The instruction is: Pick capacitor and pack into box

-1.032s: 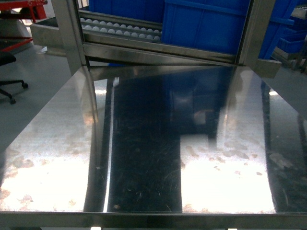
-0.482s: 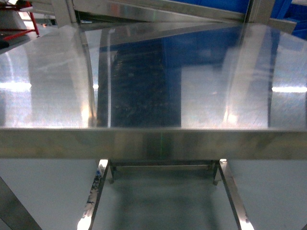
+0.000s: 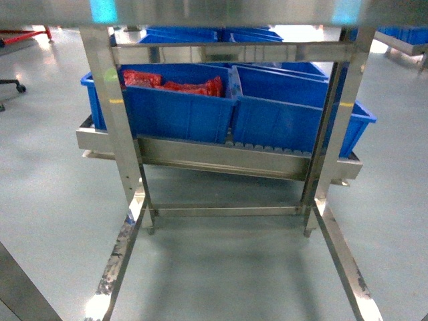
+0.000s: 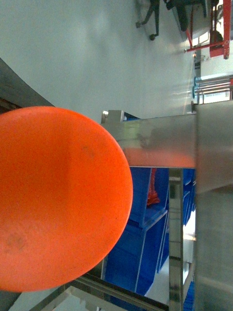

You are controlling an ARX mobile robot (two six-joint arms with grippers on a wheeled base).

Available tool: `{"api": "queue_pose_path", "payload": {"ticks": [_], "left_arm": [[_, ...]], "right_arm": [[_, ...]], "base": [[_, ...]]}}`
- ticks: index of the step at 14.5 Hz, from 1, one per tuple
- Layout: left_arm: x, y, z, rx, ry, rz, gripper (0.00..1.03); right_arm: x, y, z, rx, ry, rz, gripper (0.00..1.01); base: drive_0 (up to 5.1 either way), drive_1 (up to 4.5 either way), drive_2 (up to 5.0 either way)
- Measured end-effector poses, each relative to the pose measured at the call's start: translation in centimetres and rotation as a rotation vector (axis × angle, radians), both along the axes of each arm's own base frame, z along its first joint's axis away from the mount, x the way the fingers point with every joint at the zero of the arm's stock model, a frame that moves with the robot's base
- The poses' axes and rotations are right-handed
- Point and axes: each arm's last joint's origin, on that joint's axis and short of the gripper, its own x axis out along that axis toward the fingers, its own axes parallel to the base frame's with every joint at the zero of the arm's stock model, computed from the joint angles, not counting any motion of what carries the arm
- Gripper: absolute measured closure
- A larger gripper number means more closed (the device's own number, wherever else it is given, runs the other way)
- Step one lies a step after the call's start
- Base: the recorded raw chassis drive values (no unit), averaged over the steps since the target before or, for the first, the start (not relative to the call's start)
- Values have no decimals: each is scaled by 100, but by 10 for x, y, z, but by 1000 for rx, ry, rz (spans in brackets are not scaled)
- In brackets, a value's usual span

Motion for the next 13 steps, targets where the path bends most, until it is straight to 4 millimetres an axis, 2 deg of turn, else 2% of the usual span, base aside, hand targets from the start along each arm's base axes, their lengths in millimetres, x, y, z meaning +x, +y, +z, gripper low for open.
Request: {"api": "queue_pose_path", "payload": {"ticks": [13], "left_arm": [[0, 0, 0, 0, 0, 0, 59]], "right_arm": [[0, 0, 0, 0, 0, 0, 3]], "base": [[0, 0, 0]]}}
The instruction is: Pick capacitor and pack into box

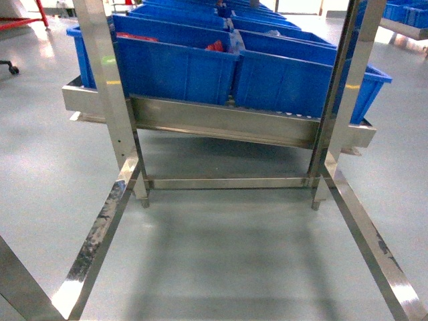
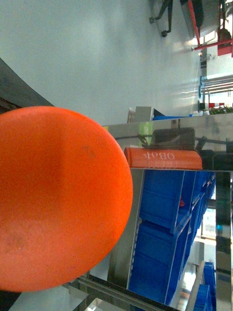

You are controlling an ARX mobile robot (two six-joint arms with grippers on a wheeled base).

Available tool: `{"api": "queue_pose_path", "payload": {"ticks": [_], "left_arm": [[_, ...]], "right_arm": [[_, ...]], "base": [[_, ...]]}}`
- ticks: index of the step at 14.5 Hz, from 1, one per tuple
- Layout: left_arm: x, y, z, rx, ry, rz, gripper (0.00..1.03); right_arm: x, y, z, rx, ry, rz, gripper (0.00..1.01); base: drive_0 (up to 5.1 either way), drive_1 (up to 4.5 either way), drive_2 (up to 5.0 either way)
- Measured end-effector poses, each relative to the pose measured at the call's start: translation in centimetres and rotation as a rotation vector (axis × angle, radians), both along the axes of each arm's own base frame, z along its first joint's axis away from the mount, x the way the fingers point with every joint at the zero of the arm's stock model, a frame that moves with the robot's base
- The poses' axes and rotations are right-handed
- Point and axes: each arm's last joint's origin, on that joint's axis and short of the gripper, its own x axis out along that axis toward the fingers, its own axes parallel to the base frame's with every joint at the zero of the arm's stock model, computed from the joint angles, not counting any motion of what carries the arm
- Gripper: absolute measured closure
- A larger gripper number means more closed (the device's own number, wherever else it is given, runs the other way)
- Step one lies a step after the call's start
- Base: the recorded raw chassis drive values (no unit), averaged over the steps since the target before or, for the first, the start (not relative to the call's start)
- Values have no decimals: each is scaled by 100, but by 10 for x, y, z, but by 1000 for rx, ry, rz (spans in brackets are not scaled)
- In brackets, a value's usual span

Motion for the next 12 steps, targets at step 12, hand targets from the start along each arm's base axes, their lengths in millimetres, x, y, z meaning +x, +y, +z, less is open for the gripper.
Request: {"api": "queue_pose_path", "payload": {"ticks": [12], "left_arm": [[0, 0, 0, 0, 0, 2, 59]], "right_arm": [[0, 0, 0, 0, 3, 0, 3]], "base": [[-326, 170, 170]]}}
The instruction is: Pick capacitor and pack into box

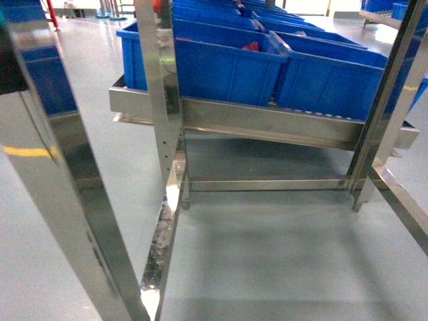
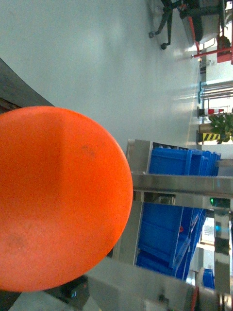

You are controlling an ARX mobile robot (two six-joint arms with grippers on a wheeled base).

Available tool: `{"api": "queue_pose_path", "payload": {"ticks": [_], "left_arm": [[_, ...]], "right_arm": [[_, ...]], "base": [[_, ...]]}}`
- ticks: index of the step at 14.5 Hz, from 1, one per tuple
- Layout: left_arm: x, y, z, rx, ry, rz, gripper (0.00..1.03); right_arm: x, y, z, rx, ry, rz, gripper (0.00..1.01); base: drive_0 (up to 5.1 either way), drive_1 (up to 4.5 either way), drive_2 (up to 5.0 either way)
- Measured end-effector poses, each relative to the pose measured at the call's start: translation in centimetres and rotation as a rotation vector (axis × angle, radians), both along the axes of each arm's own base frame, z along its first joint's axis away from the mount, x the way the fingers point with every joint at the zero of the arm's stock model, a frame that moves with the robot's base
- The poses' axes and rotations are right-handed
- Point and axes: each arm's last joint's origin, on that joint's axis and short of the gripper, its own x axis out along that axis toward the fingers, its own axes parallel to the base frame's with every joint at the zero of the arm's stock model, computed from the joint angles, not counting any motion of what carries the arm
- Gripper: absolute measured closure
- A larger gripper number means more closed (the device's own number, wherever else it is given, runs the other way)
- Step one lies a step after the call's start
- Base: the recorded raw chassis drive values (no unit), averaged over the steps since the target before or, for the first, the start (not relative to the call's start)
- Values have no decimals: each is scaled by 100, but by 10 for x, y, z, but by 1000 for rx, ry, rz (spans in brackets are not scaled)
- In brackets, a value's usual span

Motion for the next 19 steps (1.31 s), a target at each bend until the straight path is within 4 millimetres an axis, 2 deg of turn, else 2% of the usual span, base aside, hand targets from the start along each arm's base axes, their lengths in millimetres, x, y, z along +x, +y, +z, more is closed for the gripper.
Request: {"api": "queue_pose_path", "payload": {"ticks": [19], "left_arm": [[0, 0, 0, 0, 0, -3, 59]], "right_arm": [[0, 0, 0, 0, -3, 0, 3]], "base": [[-497, 248, 248]]}}
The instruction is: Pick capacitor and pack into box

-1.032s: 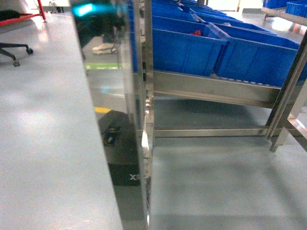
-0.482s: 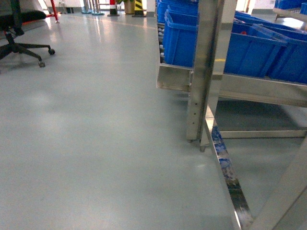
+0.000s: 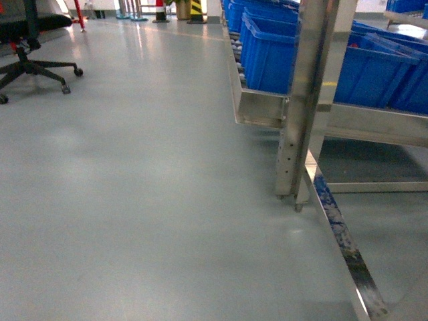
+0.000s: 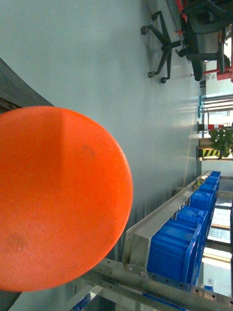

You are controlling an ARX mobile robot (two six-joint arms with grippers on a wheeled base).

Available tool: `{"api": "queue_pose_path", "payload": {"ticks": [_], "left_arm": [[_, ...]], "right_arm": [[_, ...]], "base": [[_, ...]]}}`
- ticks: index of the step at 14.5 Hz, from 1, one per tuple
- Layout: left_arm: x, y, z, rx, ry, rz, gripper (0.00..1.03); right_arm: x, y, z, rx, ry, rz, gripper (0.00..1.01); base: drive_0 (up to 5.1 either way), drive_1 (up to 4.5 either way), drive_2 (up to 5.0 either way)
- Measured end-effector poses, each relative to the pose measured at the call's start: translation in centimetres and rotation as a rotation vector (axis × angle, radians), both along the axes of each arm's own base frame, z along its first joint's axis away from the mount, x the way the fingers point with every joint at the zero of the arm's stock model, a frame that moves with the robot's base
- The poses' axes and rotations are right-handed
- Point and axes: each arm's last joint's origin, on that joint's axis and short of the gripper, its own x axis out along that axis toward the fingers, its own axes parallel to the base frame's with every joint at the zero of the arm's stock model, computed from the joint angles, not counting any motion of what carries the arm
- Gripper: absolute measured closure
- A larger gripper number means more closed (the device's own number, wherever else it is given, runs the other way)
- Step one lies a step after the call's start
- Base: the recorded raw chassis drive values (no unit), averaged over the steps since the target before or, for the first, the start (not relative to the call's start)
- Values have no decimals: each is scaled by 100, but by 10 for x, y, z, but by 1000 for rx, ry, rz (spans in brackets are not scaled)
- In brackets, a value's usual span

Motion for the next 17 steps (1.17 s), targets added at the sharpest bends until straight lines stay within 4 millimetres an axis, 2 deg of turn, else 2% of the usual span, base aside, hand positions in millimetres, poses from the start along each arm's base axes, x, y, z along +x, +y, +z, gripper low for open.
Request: {"api": "queue_pose_path", "payload": {"ticks": [6, 17], "left_arm": [[0, 0, 0, 0, -1, 2, 59], [0, 0, 0, 0, -3, 0, 59]], "right_arm": [[0, 0, 0, 0, -1, -1, 3], [0, 0, 0, 0, -1, -1, 3]], "base": [[-500, 236, 236], [-490, 316, 171]]}}
